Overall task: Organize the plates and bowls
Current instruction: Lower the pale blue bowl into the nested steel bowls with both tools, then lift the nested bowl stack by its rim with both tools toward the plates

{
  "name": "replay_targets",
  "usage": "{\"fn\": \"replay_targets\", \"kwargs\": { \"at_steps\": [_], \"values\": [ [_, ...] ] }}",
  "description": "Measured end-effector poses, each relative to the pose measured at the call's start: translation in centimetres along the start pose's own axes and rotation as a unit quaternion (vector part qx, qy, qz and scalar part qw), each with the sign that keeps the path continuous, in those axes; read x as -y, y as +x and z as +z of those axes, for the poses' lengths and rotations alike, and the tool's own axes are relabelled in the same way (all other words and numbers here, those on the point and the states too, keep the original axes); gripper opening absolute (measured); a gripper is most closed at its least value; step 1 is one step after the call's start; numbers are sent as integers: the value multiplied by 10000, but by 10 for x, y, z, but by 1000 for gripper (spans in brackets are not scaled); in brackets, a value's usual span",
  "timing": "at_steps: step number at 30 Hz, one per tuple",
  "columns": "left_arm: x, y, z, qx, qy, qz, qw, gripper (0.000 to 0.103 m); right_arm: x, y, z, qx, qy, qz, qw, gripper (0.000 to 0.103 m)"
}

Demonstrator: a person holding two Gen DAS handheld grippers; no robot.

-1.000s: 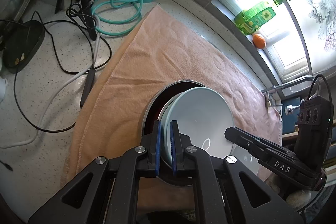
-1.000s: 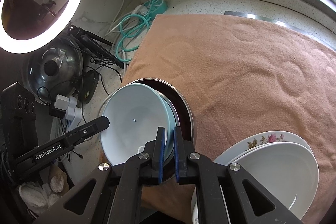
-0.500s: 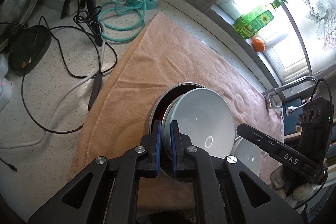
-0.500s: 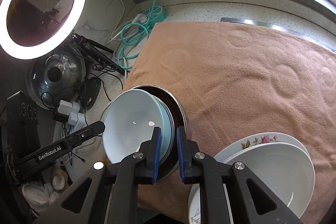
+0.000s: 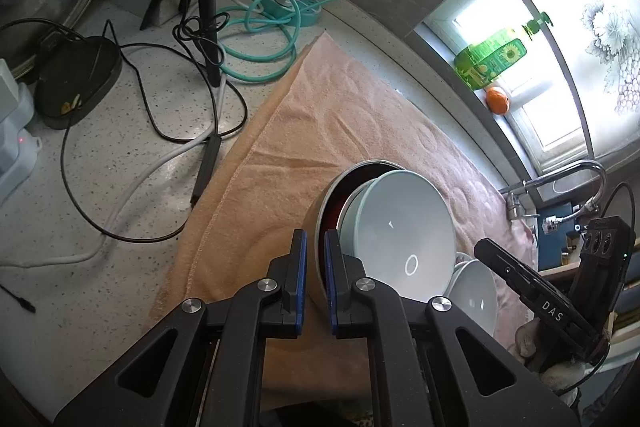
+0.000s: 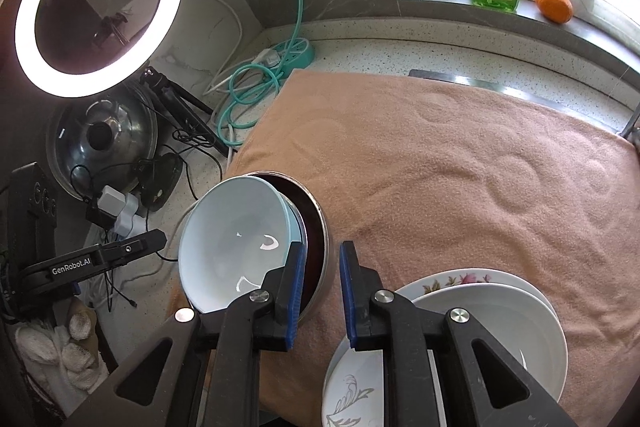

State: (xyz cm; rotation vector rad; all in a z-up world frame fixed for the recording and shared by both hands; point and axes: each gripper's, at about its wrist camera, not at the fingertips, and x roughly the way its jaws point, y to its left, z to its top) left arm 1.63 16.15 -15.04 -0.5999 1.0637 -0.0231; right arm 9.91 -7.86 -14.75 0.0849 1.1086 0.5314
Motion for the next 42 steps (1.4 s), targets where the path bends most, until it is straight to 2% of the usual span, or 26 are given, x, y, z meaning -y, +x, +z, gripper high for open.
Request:
{"fn": "replay_targets", "kwargs": {
  "at_steps": [3,9,12,24,32,42],
  "values": [
    [-4,-2,-1,34,-35,31,10000,7,2,-5,-3,212,-55,-7,9998,20],
    [-9,-1,-3,39,-55,48,10000,7,7,-5,-2,210,97,51,9997,29],
    [-9,3,-5,15,-36,48,10000,7,11,-3,-4,209,110,20,9997,29],
    [-1,16,-12,-83,275,84,9996,7,19,11,-2,-252,362,-33,9990,28],
    [2,19,-13,-97,375,64,9992,7,16,23,0,-406,421,23,9983,20],
    [4,22,-10,-153,512,92,9985,7,16,34,1,-501,537,55,9973,17]
  ]
}}
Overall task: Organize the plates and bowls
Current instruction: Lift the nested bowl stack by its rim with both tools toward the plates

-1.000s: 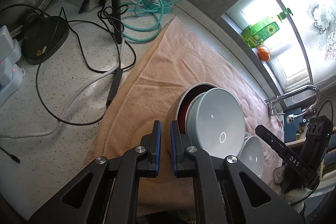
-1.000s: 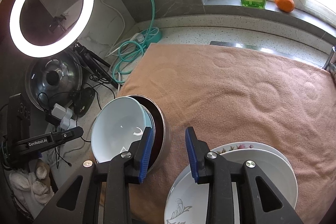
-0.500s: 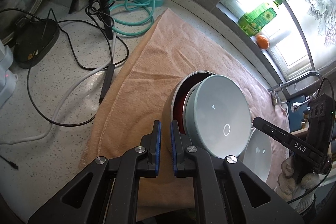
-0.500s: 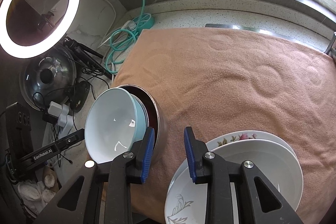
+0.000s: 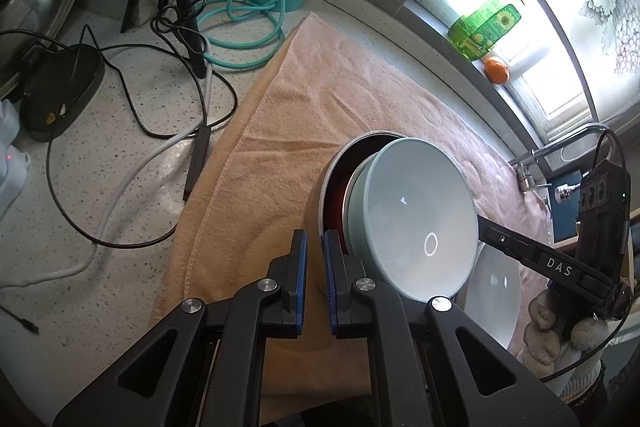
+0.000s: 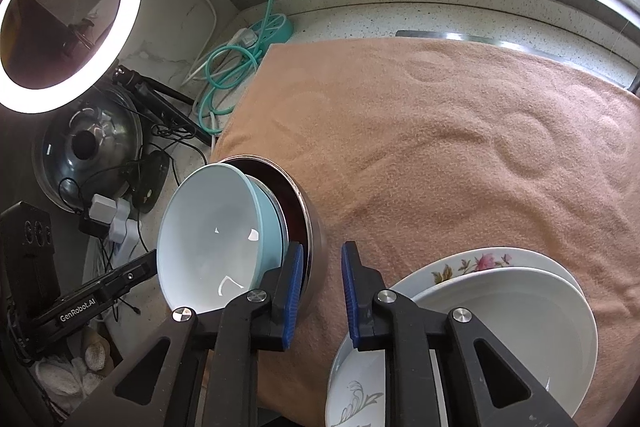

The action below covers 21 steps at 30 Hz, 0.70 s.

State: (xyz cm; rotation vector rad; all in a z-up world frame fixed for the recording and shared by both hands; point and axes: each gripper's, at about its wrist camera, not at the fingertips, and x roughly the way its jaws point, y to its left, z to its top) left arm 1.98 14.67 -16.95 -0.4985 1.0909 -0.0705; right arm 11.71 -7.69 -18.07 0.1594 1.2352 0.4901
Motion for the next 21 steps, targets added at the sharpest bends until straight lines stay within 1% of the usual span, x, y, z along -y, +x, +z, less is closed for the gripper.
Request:
{"fn": "replay_targets", "kwargs": {
  "at_steps": [7,14,21],
  "values": [
    [3,6,2,-71,84,14,9999,7,-1,7,0,-67,30,-28,10000,15],
    [2,10,4,-104,39,-4,9999,7,-2,11,1,-133,69,12,9999,10],
    [0,11,6,-130,17,-24,9999,7,-6,17,2,-205,82,18,9998,8]
  ]
}}
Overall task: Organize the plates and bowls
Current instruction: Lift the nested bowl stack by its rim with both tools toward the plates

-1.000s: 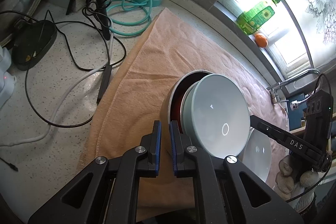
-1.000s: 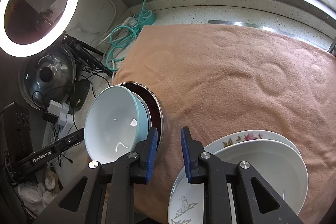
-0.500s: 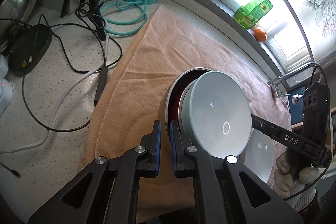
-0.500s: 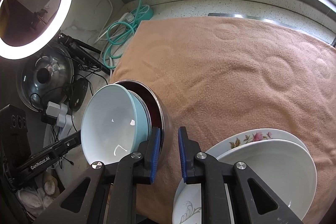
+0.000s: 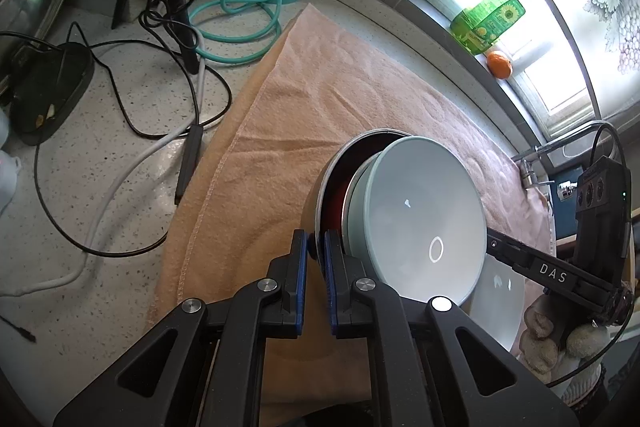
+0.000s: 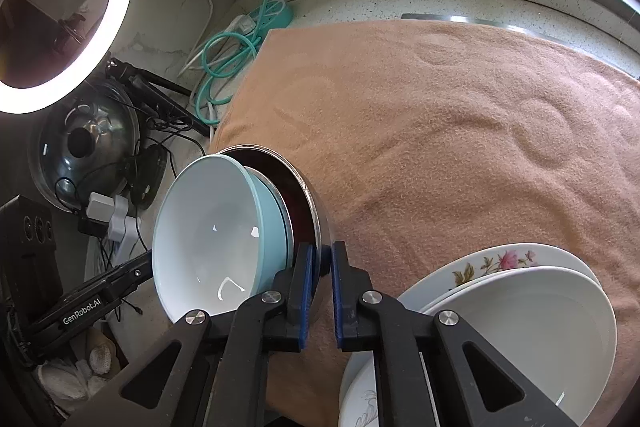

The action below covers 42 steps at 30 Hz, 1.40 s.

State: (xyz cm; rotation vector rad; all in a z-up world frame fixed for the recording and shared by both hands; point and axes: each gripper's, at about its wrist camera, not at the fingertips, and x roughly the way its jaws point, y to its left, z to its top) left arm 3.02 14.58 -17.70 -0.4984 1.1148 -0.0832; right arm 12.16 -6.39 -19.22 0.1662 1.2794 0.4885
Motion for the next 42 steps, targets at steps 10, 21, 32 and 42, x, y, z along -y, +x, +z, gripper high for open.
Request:
{"fn": "replay_targets", "kwargs": {
  "at_steps": [10,21,32,42],
  "values": [
    [-1,0,1,-13,-58,-33,10000,7,-3,-1,0,-17,-9,-64,10000,8],
    [1,-1,1,11,-57,11,10000,7,-1,-1,-1,-12,33,-53,10000,8],
    [4,-6,2,38,-59,-58,10000,7,-1,-8,0,65,12,-65,10000,8],
    [16,-22,8,195,42,-145,9997,7,-2,-26,1,171,18,-2,9999,8]
  ]
}}
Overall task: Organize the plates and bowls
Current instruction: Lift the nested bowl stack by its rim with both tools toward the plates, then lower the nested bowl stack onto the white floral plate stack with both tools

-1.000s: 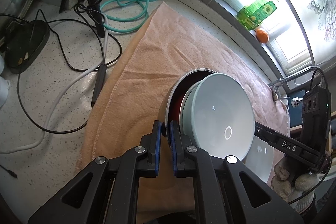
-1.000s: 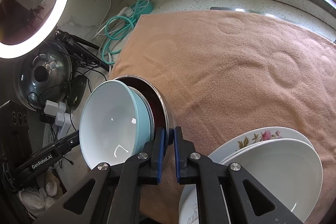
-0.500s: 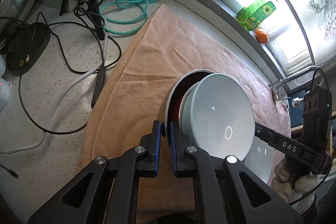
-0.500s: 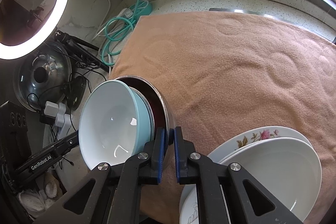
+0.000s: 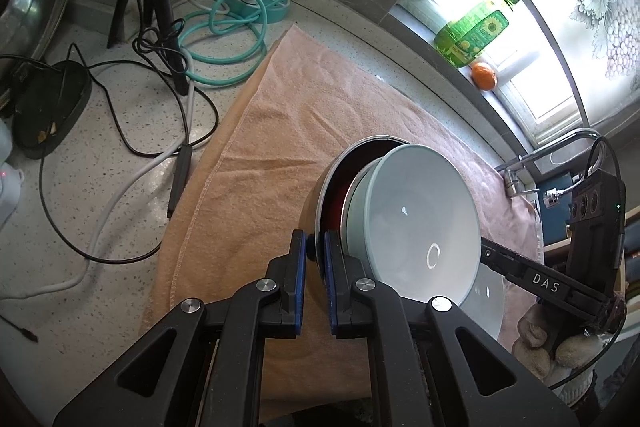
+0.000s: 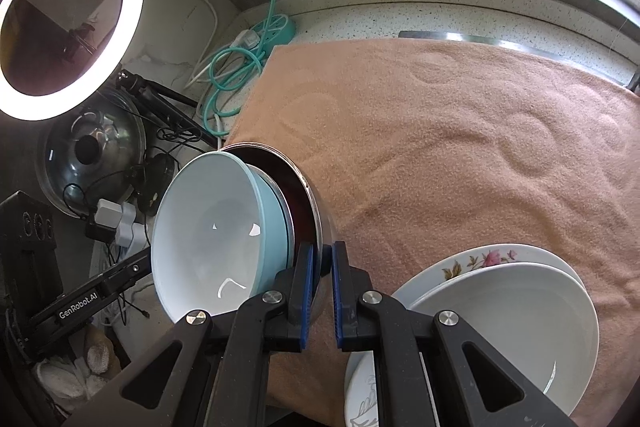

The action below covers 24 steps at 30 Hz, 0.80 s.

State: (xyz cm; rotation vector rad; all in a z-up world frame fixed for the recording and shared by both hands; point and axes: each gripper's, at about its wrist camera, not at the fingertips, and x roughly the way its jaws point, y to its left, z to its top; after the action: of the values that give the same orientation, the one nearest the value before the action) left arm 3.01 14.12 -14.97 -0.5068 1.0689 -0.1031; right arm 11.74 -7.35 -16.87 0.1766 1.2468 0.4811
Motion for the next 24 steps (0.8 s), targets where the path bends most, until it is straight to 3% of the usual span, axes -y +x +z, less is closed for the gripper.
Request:
{"fn": "replay_targets", "kwargs": {
  "at_steps": [24],
  "values": [
    [69,-19,2,196,647,-396,9969,7,29,-74,-13,477,331,-69,9983,8]
  ]
}}
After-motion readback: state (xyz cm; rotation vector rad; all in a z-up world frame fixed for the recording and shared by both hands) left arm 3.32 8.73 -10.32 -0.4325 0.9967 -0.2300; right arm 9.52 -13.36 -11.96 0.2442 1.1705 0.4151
